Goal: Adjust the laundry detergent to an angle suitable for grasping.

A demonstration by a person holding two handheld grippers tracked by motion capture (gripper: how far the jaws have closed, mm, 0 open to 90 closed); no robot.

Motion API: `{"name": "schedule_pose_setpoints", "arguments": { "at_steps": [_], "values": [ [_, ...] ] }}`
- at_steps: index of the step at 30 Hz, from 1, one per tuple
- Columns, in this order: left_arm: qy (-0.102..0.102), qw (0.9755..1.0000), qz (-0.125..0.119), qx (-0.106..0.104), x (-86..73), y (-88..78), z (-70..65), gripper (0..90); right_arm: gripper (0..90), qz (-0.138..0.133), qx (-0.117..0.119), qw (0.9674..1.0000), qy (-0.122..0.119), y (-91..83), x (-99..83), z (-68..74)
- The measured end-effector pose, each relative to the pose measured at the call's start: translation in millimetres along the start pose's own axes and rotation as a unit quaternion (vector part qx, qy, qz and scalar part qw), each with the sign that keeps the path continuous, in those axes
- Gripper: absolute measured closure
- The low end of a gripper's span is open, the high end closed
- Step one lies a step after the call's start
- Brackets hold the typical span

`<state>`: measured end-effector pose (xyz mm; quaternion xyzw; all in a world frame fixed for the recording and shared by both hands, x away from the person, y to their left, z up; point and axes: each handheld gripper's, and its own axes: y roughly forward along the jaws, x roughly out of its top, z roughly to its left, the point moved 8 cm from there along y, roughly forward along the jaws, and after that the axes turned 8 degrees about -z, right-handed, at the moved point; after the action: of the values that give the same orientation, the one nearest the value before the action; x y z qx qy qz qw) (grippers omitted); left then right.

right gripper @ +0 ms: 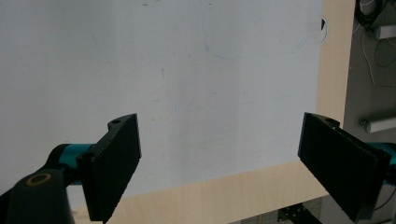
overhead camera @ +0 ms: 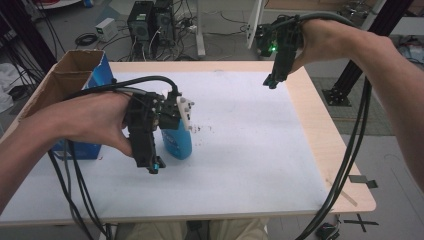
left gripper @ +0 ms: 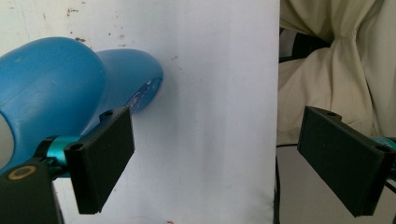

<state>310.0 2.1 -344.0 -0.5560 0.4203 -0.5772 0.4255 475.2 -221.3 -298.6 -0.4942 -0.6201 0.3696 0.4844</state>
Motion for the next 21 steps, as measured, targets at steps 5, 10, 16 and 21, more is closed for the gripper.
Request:
{"name": "schedule_pose_setpoints", "arguments": {
  "at_steps": [5, 10, 16, 21],
  "values": [
    [0.0, 1.0, 0.002, 0.001, -0.5, 0.9, 1.4, 11.0, 12.4, -0.003, -0.001, 1.0, 0.0, -0.7, -0.9, -0.9],
    [0.003, 1.0, 0.001, -0.001, 0.2, 1.0, 3.1, 11.0, 12.4, 0.001, -0.002, 1.0, 0.001, -0.1, -3.7, -1.6],
    [-0.003, 1.0, -0.003, 0.006, -0.2, -2.2, 6.4, 11.0, 12.4, -0.003, -0.006, 1.0, 0.002, -0.7, -5.2, -4.0],
    [0.003, 1.0, 0.007, -0.001, -0.8, -1.9, 5.5, 11.0, 12.4, -0.009, -0.006, 0.9999, 0.004, -1.0, -5.6, -5.4]
  ]
}}
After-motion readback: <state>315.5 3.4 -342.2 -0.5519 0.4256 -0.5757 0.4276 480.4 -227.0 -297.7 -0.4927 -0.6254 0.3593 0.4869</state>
